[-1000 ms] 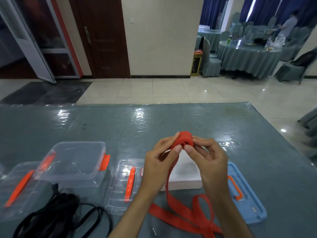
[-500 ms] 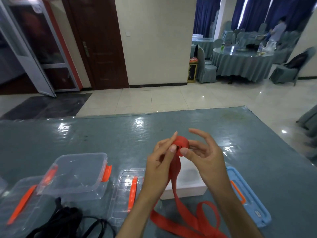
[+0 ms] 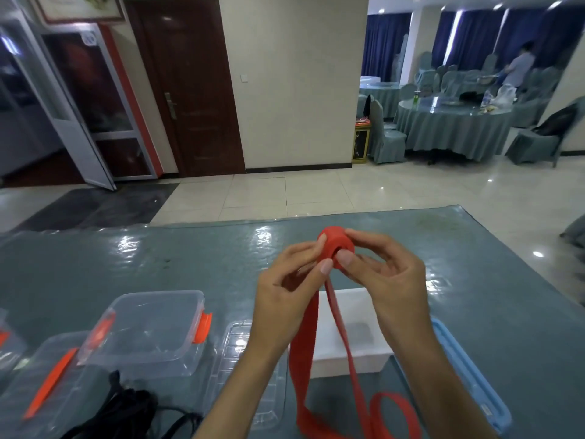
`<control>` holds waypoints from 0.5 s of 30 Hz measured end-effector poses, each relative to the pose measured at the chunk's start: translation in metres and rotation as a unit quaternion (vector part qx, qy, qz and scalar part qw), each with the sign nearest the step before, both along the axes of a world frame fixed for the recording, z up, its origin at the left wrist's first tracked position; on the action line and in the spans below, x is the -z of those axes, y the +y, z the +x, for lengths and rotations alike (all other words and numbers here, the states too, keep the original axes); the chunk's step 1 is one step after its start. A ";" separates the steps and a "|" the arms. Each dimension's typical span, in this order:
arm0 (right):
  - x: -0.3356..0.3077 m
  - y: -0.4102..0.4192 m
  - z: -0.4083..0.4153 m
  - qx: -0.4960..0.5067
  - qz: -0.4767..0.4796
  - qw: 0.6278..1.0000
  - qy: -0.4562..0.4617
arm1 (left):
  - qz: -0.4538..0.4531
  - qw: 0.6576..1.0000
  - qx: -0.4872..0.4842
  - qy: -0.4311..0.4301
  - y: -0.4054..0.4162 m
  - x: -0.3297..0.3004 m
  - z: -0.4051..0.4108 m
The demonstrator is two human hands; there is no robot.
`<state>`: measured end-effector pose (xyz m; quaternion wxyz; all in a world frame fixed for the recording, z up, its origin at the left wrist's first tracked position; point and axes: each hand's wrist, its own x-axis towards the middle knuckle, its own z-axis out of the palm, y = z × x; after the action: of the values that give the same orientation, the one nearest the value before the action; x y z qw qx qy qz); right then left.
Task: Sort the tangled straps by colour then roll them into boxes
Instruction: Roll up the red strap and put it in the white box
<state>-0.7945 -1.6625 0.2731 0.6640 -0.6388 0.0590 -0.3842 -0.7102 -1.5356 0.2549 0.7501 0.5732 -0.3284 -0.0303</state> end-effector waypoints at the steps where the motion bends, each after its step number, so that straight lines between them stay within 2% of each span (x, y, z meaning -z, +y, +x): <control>1: -0.004 0.000 0.000 -0.002 0.002 1.000 -0.011 | 0.010 1.000 0.004 -0.026 0.002 -0.006 0.002; 9: -0.041 -0.016 0.006 -0.050 -0.008 0.999 -0.013 | -0.006 0.987 -0.043 -0.154 -0.003 -0.039 0.014; 11: -0.047 -0.020 0.006 -0.047 -0.019 0.999 -0.011 | -0.021 0.990 -0.032 -0.136 -0.005 -0.041 0.009; 15: -0.059 -0.013 0.013 0.004 -0.040 0.999 -0.033 | -0.083 0.996 -0.043 -0.015 -0.016 -0.041 -0.002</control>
<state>-0.7819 -1.6751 0.3322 0.6384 -0.6511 0.0238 -0.4098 -0.7125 -1.5516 0.2958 0.7908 0.5229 -0.3161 0.0377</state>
